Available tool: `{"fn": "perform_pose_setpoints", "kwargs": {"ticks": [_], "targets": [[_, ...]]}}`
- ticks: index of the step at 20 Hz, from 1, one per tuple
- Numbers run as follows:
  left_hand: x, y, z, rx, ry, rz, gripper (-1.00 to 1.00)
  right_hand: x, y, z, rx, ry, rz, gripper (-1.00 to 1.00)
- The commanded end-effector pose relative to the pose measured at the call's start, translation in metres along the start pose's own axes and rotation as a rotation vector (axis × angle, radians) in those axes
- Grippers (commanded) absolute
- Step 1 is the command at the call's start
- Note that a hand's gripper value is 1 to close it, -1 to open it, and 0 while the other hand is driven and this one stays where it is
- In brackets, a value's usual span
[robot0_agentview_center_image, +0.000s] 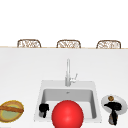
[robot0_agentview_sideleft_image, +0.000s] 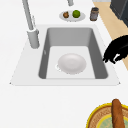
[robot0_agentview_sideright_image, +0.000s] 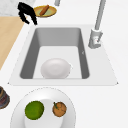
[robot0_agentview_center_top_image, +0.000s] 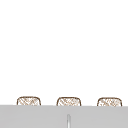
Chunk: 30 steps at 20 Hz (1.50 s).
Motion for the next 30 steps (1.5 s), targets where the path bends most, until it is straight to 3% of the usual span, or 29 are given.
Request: {"fn": "perform_pose_setpoints", "kwargs": {"ticks": [1,5,9,12,18,25,30], "targets": [[0.0,0.0,0.0,0.0,0.0,0.0,0.0,-0.018,-0.007,0.006,0.027,-0.02,0.014,-1.0],[0.0,0.0,0.0,0.0,0.0,0.0,0.0,-0.032,0.0,0.002,0.067,-0.017,0.001,-1.0],[0.0,0.0,0.0,0.0,0.0,0.0,0.0,-0.039,0.008,-0.008,0.016,-0.011,0.01,-1.0],[0.0,0.0,0.0,0.0,0.0,0.0,0.0,-0.04,0.017,-0.016,0.017,-0.008,0.031,-1.0],[0.0,0.0,0.0,0.0,0.0,0.0,0.0,-0.031,0.027,-0.04,0.055,0.015,0.045,-1.0],[0.0,0.0,0.0,0.0,0.0,0.0,0.0,-0.043,0.033,-0.07,0.069,-0.024,0.042,-1.0],[0.0,0.0,0.0,0.0,0.0,0.0,0.0,-0.042,0.037,-0.079,0.093,-0.015,0.044,-1.0]]}}
